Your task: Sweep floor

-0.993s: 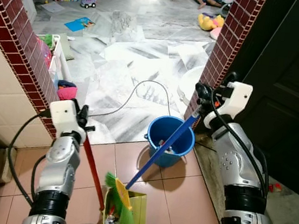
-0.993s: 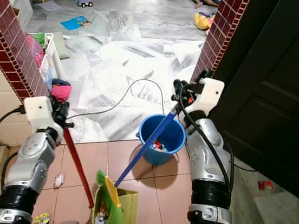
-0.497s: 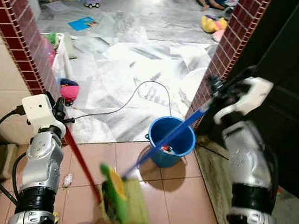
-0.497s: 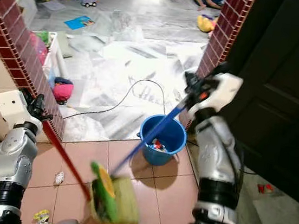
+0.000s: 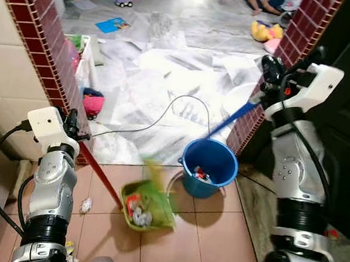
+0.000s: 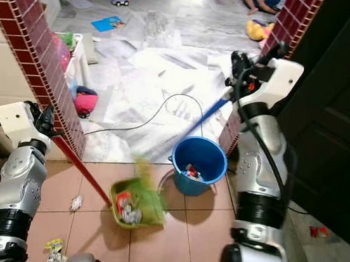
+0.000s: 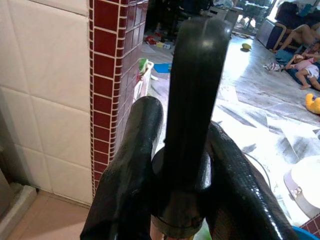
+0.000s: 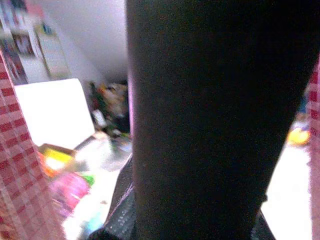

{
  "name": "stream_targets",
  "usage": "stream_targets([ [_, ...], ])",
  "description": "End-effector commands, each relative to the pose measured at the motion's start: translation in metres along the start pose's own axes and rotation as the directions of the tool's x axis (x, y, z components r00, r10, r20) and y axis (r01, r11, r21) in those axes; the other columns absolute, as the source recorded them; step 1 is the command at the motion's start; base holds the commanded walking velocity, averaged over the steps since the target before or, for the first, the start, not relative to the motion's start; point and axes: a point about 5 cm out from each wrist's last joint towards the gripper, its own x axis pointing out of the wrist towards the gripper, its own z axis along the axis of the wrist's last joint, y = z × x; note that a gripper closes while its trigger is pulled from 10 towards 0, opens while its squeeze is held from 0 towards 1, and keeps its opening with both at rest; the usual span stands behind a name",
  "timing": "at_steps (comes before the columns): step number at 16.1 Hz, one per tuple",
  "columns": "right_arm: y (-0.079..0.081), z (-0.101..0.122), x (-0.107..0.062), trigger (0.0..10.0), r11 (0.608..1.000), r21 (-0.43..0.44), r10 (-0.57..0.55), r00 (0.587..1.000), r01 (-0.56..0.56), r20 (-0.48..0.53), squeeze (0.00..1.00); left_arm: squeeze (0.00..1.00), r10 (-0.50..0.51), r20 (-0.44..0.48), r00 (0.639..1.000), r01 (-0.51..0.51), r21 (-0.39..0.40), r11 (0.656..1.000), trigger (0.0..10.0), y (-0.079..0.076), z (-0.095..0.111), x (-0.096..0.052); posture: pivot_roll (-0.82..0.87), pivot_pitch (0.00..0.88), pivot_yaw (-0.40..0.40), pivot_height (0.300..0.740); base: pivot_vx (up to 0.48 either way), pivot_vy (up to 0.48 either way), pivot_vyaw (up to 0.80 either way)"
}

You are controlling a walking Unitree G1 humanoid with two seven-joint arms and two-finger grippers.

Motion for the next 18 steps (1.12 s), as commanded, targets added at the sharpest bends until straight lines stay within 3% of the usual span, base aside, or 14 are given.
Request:
stream_targets([
  [1,0.002,0.007,-0.001,10.0,0.999,-0.046,0.021,0.998,-0.019,0.053,0.0,0.0,-0.035,0.063,0.997,0.034,0.018,0.999,10.0,-0.008,0.014,0.004,-0.02,0.0,-0.019,0.74,0.0,0.0,0.0],
  [4,0.002,-0.003,-0.009,10.0,0.992,-0.121,0.025,0.999,-0.022,0.022,0.0,0.0,-0.046,0.088,0.995,0.041,0.057,0.998,10.0,-0.008,0.019,0.005,-0.02,0.0,-0.013,0.74,0.0,0.0,0.0],
  [9,0.003,-0.007,-0.011,10.0,0.989,-0.145,0.025,1.0,-0.023,0.017,0.0,0.0,-0.047,0.093,0.995,0.041,0.066,0.997,10.0,-0.008,0.02,0.005,-0.02,0.0,-0.013,0.74,0.0,0.0,0.0],
  [11,0.0,-0.072,-0.055,10.0,0.974,-0.226,-0.079,0.969,0.025,-0.235,0.0,0.0,-0.075,0.262,0.962,0.049,0.104,0.993,10.0,-0.02,0.069,0.007,-0.02,0.0,0.0,0.74,0.0,0.0,0.0],
  [12,-0.002,-0.085,-0.067,10.0,0.966,-0.255,-0.107,0.954,0.033,-0.282,0.0,0.0,-0.078,0.311,0.947,0.045,0.111,0.993,10.0,-0.022,0.084,0.007,-0.01,0.0,0.0,0.74,0.0,0.0,0.0],
  [15,-0.006,-0.107,-0.079,10.0,0.962,-0.27,-0.137,0.905,0.026,-0.402,0.0,0.0,-0.08,0.369,0.926,0.042,0.111,0.993,10.0,-0.024,0.109,0.013,-0.01,0.0,0.0,0.74,0.0,0.0,0.0],
  [18,-0.004,-0.112,-0.08,10.0,0.963,-0.269,-0.136,0.905,0.026,-0.403,0.0,0.0,-0.081,0.394,0.916,0.062,0.061,0.996,10.0,-0.033,0.123,0.013,-0.01,0.0,0.0,0.74,0.0,0.0,0.0],
])
